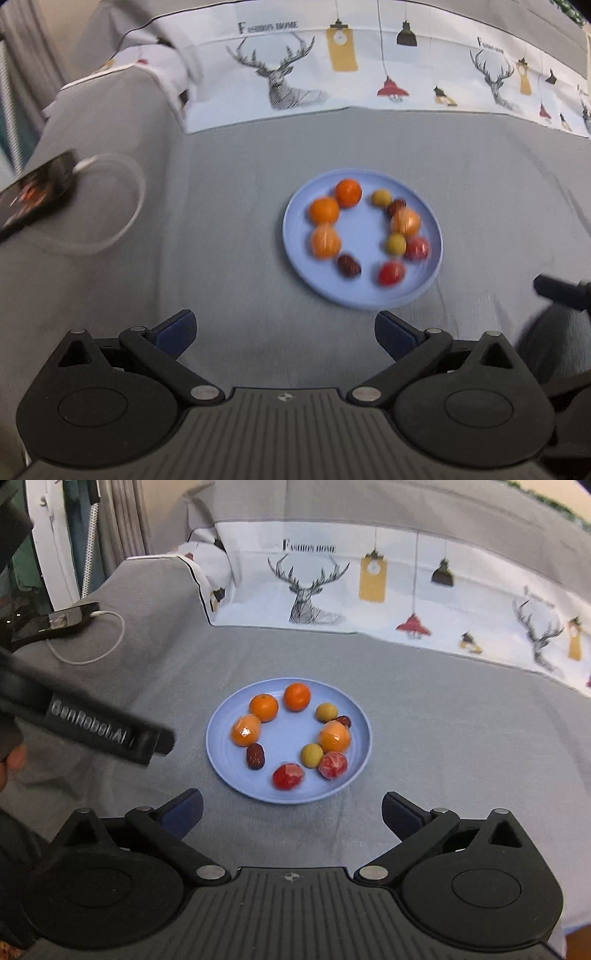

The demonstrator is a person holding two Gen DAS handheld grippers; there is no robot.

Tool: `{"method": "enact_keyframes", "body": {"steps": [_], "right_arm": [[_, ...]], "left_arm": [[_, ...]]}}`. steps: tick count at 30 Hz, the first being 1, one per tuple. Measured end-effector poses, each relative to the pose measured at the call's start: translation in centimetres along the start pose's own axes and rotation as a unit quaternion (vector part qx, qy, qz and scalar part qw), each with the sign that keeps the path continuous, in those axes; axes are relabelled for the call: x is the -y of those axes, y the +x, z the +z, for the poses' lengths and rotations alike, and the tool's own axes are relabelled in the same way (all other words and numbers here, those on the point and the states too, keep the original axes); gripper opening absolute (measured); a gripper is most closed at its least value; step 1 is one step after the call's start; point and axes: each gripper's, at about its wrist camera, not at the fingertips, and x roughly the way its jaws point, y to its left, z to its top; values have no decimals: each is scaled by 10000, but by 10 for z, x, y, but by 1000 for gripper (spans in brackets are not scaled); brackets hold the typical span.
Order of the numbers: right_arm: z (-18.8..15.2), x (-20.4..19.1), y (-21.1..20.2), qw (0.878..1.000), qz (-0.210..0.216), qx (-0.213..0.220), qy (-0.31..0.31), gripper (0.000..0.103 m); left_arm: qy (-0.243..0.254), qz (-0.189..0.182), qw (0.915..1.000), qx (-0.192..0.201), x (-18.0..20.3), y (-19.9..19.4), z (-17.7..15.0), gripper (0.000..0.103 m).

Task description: Organize fruits

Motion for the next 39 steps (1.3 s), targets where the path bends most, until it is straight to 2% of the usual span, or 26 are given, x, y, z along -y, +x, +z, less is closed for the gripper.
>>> {"method": "enact_keyframes", "body": {"steps": [6, 13, 26, 39], "right_arm": [[-19, -11, -39, 9995, -246, 179, 51, 102], [-34, -27, -73, 9979, -326, 496, -240, 102], [-39, -31, -97, 9950, -513, 790, -324, 102], [-38, -37, -96, 9949, -530, 767, -377, 102]], "left_arm": [[-156, 100, 9996, 210, -1, -36, -40, 103], [-159, 144, 9984, 514, 7, -64, -62, 103], [-203, 102, 9973, 700, 9, -78, -68, 103], [-231, 123, 9973, 687, 6, -76, -70, 103]]}}
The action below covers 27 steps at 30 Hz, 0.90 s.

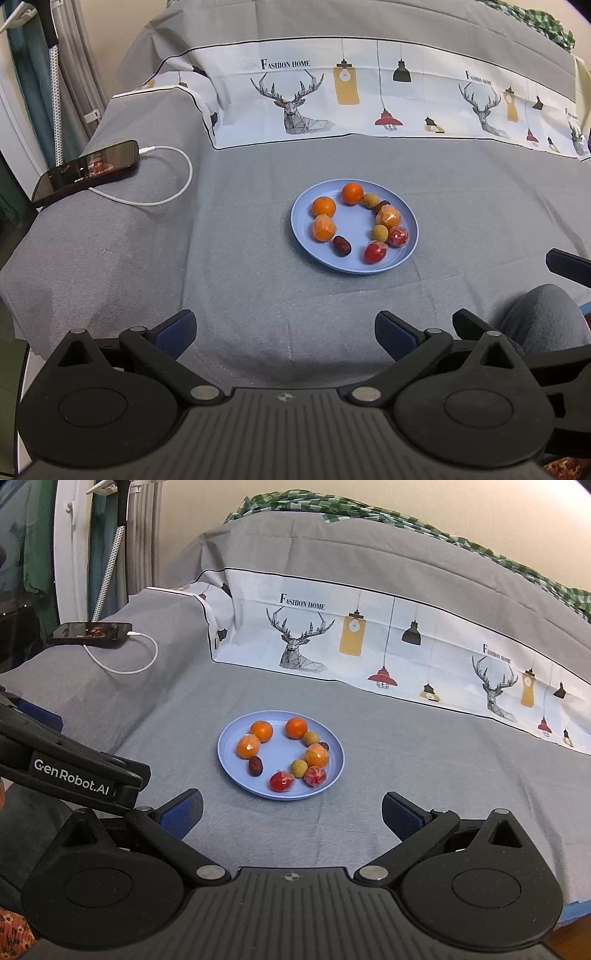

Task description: Organize fruits

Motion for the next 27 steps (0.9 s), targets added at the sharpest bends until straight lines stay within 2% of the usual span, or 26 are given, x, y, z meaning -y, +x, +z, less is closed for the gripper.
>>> {"method": "enact_keyframes", "body": {"steps": [27], "right_arm": [[0, 4, 2, 10000, -8, -18, 56, 102]], "left_arm": [[59, 121, 9999, 45, 2, 0, 0, 103]]}}
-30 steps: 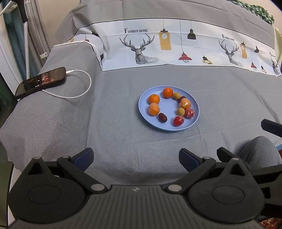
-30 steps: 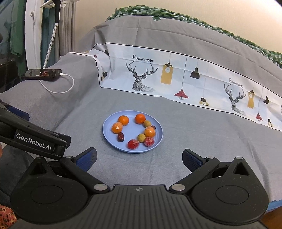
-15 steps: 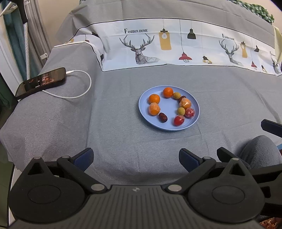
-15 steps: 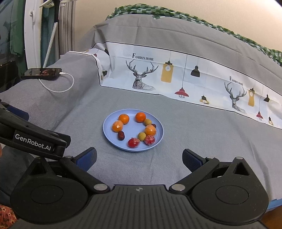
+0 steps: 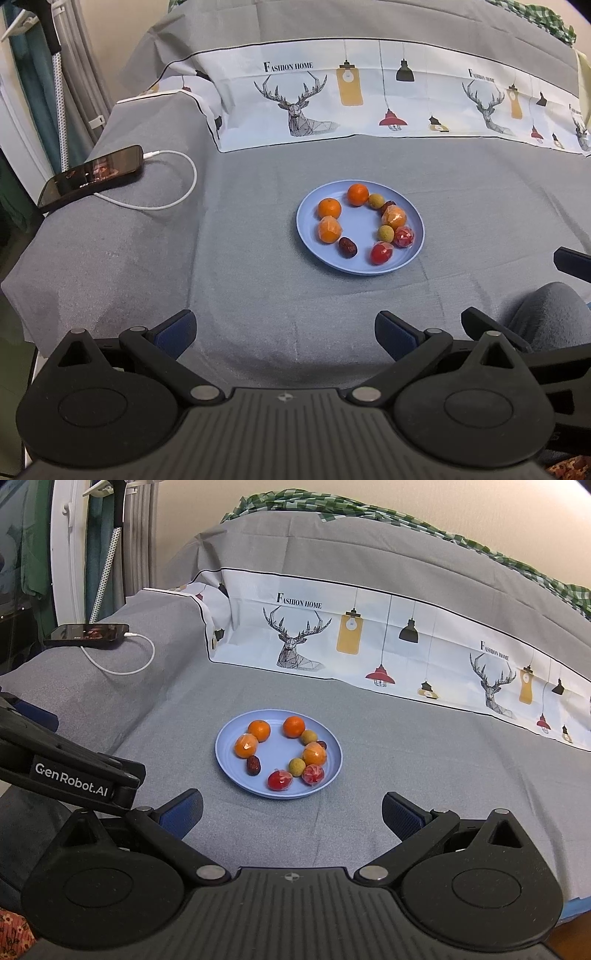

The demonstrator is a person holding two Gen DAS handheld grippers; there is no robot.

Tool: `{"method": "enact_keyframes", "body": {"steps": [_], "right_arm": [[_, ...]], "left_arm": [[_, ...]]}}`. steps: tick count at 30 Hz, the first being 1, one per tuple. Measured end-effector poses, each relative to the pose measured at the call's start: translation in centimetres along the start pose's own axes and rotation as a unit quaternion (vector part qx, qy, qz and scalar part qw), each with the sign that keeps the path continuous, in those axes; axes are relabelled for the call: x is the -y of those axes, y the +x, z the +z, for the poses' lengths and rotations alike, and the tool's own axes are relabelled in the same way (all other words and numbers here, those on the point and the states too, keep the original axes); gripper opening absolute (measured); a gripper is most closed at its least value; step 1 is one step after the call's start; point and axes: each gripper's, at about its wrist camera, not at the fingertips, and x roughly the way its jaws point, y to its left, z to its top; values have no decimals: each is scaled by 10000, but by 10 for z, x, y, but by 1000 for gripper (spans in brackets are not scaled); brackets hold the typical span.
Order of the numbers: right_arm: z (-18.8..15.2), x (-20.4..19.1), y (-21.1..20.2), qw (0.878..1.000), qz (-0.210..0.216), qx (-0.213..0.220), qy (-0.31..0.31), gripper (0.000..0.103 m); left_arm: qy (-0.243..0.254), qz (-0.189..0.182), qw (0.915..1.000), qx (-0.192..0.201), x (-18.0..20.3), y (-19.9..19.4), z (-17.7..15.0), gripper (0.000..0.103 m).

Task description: Organize fruits

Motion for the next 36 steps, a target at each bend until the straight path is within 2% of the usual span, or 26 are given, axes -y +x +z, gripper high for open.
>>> {"method": "enact_keyframes", "body": {"steps": [36], "right_arm": [[1, -3, 2, 10000, 16, -14, -23, 102]], "left_arm": [[-78, 72, 9999, -54, -2, 3, 0, 103]]}}
